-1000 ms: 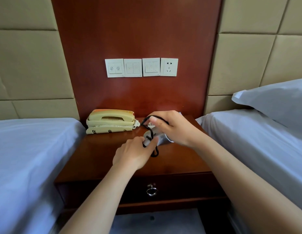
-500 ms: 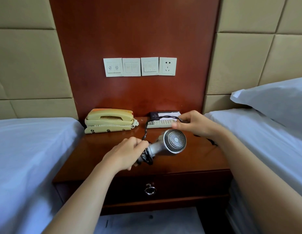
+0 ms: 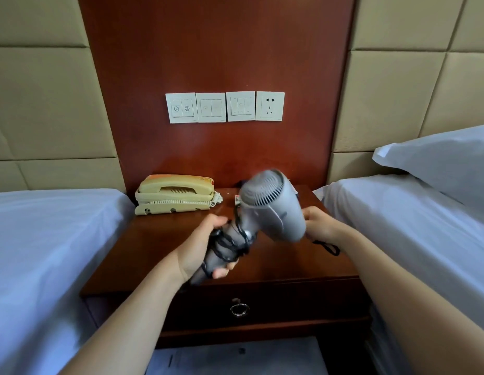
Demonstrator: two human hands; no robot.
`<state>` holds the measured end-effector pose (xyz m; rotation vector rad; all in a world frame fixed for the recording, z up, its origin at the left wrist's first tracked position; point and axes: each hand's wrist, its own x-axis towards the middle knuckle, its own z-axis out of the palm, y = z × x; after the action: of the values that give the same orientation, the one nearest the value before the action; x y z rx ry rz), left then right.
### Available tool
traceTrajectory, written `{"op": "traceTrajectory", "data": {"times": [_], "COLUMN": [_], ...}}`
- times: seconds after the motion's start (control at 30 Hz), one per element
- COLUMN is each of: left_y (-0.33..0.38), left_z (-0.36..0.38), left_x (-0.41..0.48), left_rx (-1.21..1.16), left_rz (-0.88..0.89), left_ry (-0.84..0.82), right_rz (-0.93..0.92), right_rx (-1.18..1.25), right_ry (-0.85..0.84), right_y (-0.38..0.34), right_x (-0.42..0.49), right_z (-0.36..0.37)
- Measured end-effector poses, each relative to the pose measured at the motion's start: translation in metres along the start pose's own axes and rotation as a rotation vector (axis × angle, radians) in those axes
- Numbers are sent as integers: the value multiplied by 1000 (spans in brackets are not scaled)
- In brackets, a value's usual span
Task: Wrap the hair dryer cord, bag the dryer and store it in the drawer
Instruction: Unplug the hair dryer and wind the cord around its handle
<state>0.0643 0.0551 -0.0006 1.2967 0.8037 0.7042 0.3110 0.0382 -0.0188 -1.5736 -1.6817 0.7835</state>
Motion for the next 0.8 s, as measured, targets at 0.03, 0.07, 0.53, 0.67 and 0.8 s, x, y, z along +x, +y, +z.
{"op": "traceTrajectory", "data": {"times": [0.03, 0.07, 0.53, 0.67, 0.8], "left_y": [-2, -3, -3, 1, 1], "left_z": [-2, -5, -24, -28, -28], "left_x": [-4, -8, 13, 11, 9], "left_rx": [-129, -197, -123, 5, 319], "left_rz": [1, 11, -21, -52, -78], "left_ry": [-62, -110, 360, 322, 325], "right_rz": [-8, -18, -114, -220, -273], "right_rx": [-71, -149, -1256, -1327, -1336], "right_ry": [-35, -77, -214, -187, -122], "right_y": [-1, -3, -63, -82, -102], "right_x": [-2, -3, -26, -32, -38], "right_z": [5, 11, 76, 85, 74]}}
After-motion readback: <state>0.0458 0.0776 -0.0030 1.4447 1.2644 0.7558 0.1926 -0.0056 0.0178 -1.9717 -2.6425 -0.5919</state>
